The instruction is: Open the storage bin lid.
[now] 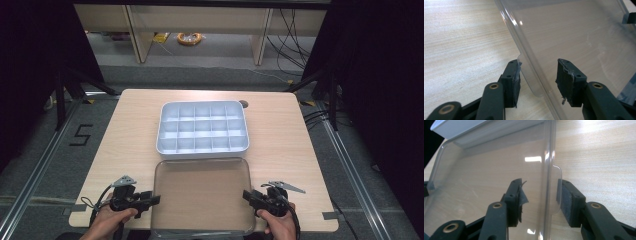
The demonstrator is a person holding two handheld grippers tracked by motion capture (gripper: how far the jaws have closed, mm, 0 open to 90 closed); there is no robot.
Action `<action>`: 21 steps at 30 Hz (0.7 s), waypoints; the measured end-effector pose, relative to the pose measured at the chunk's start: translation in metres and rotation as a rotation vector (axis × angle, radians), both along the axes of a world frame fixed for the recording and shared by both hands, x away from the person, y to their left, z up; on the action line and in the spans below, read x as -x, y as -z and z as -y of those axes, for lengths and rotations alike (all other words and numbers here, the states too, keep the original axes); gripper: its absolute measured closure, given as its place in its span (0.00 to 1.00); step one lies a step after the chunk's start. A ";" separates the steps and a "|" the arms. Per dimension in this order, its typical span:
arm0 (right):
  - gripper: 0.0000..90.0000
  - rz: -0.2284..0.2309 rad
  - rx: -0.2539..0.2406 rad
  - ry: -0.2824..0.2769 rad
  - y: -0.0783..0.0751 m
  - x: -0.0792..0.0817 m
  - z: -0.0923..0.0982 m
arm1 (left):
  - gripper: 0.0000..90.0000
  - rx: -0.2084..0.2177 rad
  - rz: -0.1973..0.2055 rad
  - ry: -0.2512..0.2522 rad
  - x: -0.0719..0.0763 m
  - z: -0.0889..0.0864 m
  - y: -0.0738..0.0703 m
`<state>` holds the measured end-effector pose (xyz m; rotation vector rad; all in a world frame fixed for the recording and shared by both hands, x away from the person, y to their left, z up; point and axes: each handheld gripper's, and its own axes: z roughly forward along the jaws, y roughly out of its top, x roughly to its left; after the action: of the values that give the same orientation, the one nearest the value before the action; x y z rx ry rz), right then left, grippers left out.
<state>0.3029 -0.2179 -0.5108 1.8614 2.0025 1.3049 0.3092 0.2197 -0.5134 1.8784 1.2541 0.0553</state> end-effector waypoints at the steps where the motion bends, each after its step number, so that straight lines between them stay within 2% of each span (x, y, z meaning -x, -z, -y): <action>1: 0.62 -0.013 -0.006 0.010 0.000 0.001 -0.002 | 0.58 -0.007 -0.003 0.002 0.000 0.000 0.001; 2: 0.61 -0.038 -0.021 0.021 -0.002 0.002 -0.004 | 0.57 -0.012 -0.008 0.003 0.000 0.000 0.001; 3: 0.60 -0.043 0.002 0.023 -0.001 0.002 -0.006 | 0.57 -0.008 -0.007 -0.003 0.000 0.001 0.002; 4: 0.60 -0.009 0.047 -0.004 0.003 -0.001 -0.003 | 0.57 -0.008 -0.007 -0.003 0.000 0.001 0.002; 6: 0.60 -0.003 0.051 0.005 0.002 -0.001 -0.004 | 0.56 -0.024 0.002 -0.005 0.000 0.002 0.002; 7: 0.60 -0.003 0.066 0.002 0.002 -0.001 -0.003 | 0.56 -0.051 0.005 0.011 -0.001 0.000 0.001; 8: 0.60 -0.003 0.066 0.002 0.002 -0.001 -0.003 | 0.55 -0.051 0.005 0.011 -0.001 0.000 0.001; 9: 0.60 0.010 0.058 0.006 0.000 0.000 -0.002 | 0.55 -0.055 0.024 -0.002 -0.001 0.000 0.000; 13: 0.57 0.024 0.072 0.017 -0.001 -0.001 -0.003 | 0.54 -0.049 0.032 -0.026 -0.002 -0.001 -0.001; 14: 0.57 0.025 0.065 0.015 -0.002 -0.001 -0.001 | 0.53 -0.048 0.038 -0.032 -0.002 -0.002 -0.002; 15: 0.57 0.030 0.066 0.017 -0.003 -0.001 0.001 | 0.53 -0.075 0.042 -0.012 -0.003 -0.005 -0.003; 16: 0.56 0.037 0.061 0.028 -0.002 -0.002 0.002 | 0.52 -0.046 0.045 -0.040 -0.003 -0.002 -0.002; 20: 0.54 0.044 0.047 0.040 -0.004 -0.003 0.007 | 0.50 -0.047 0.049 -0.040 -0.002 -0.003 -0.003; 21: 0.52 0.019 0.000 0.067 -0.008 -0.001 0.006 | 0.50 -0.068 0.047 -0.008 -0.003 -0.005 -0.004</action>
<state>0.3039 -0.2234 -0.5029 1.8917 1.9131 1.2994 0.3117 0.2244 -0.5090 1.9192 1.2412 0.1472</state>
